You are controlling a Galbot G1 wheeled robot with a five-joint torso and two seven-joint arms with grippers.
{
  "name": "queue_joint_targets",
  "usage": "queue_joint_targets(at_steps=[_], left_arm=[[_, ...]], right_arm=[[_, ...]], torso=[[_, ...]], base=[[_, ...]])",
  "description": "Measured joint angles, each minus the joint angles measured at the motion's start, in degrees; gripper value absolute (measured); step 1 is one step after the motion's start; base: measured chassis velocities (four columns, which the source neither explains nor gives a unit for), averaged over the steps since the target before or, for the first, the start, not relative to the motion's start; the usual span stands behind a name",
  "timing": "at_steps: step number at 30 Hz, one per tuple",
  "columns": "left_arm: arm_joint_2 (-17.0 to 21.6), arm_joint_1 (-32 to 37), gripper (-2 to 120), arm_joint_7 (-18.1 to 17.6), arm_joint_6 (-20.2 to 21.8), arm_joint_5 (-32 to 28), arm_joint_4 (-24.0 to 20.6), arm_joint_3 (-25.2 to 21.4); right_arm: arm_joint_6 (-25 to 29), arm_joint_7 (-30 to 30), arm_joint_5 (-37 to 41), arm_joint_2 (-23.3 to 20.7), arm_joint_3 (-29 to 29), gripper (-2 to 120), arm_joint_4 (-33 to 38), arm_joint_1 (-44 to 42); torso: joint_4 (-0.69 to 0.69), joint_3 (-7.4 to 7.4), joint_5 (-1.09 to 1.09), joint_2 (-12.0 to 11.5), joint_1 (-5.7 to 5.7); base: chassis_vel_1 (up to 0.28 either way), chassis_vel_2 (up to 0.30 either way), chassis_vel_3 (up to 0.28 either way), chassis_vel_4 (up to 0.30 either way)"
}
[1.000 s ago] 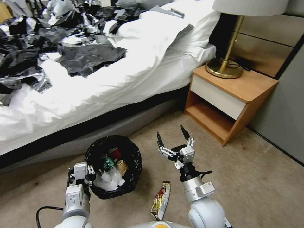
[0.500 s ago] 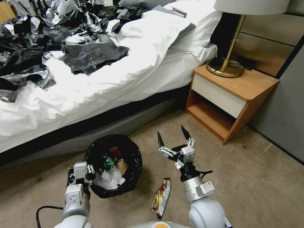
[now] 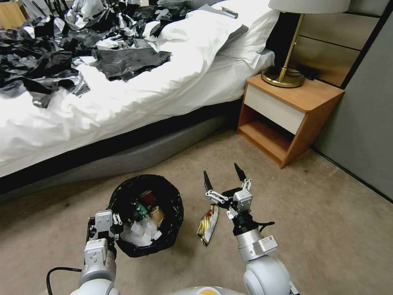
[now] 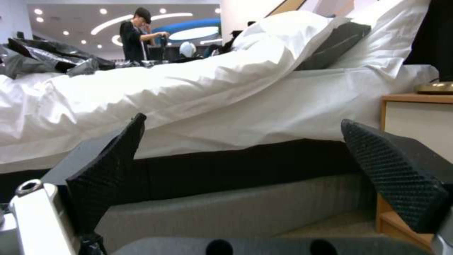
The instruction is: Pick up the trash bin, then pick up the garbage from the floor and place it into the trash bin.
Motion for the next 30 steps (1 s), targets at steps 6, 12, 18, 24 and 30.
queue_joint_targets(at_steps=[6, 12, 18, 24, 30], left_arm=[[0.0, 0.0, 1, 0.0, 0.0, 0.0, 0.0, 0.0], [0.0, 0.0, 1, 0.0, 0.0, 0.0, 0.0, 0.0], [-0.1, 0.1, 1, 0.0, 0.0, 0.1, -0.3, -0.2], [-0.1, 0.1, 1, 0.0, 0.0, 0.1, -0.6, -0.3], [-0.1, 0.0, 1, 0.1, 0.0, 0.1, -0.6, -0.2]], right_arm=[[-0.1, 0.0, 0.0, 0.0, 0.0, 100, 0.0, 0.3], [-3.1, 1.1, -0.1, -0.5, -0.4, 100, 0.3, 1.5], [-12.8, 6.2, 1.1, -2.3, -3.8, 100, -1.1, 4.0], [-25.6, 10.0, 9.7, -4.3, -6.8, 100, -2.3, 6.7], [-34.3, 10.5, 16.3, -6.4, -8.0, 100, -5.0, 9.3]], torso=[[0.0, 0.02, 0.0, 0.0, 0.01], [0.0, 0.01, 0.0, 0.0, 0.01], [0.0, 0.01, 0.01, 0.0, 0.01], [0.0, 0.01, 0.0, 0.0, 0.01], [0.0, 0.01, 0.0, 0.0, 0.01]], base=[[-0.036, 0.027, 0.029, -0.026], [0.0, 0.0, 0.0, 0.0], [0.0, 0.0, 0.0, 0.0], [0.0, 0.0, 0.0, 0.0], [0.0, 0.0, 0.0, 0.0]])
